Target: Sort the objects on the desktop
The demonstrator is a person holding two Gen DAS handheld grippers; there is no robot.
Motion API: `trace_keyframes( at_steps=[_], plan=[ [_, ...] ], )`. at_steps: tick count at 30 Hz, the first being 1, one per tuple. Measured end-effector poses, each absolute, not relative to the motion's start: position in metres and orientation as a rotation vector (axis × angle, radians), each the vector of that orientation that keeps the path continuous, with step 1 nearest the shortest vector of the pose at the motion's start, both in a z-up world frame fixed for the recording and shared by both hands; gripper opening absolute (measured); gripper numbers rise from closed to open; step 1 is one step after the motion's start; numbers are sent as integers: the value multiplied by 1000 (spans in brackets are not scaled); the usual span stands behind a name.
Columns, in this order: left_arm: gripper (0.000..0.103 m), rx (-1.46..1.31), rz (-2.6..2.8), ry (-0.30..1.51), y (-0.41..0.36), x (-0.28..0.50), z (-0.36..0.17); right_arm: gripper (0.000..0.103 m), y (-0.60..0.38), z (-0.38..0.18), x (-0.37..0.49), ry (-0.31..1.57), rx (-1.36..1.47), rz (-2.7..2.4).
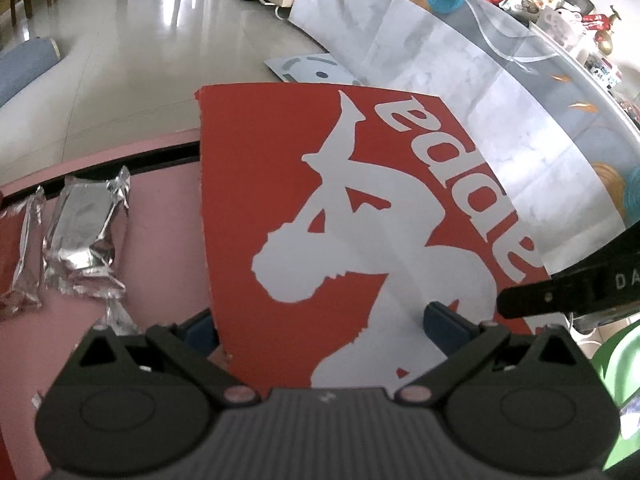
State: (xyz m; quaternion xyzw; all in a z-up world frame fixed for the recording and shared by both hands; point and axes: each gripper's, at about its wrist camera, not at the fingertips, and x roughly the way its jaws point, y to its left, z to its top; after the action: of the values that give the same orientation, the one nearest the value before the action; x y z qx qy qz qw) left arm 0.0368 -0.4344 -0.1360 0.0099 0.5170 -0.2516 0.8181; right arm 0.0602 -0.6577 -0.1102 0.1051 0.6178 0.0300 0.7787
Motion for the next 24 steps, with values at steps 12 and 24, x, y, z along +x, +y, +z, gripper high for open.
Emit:
trace_keyframes(
  at_steps=[12, 24],
  plan=[
    [103, 63, -518, 1090, -437, 22, -124, 80, -655, -88, 56, 1299, 212, 12],
    [103, 140, -474, 1044, -404, -5, -88, 84, -579, -49, 33, 1135, 165, 96]
  ],
)
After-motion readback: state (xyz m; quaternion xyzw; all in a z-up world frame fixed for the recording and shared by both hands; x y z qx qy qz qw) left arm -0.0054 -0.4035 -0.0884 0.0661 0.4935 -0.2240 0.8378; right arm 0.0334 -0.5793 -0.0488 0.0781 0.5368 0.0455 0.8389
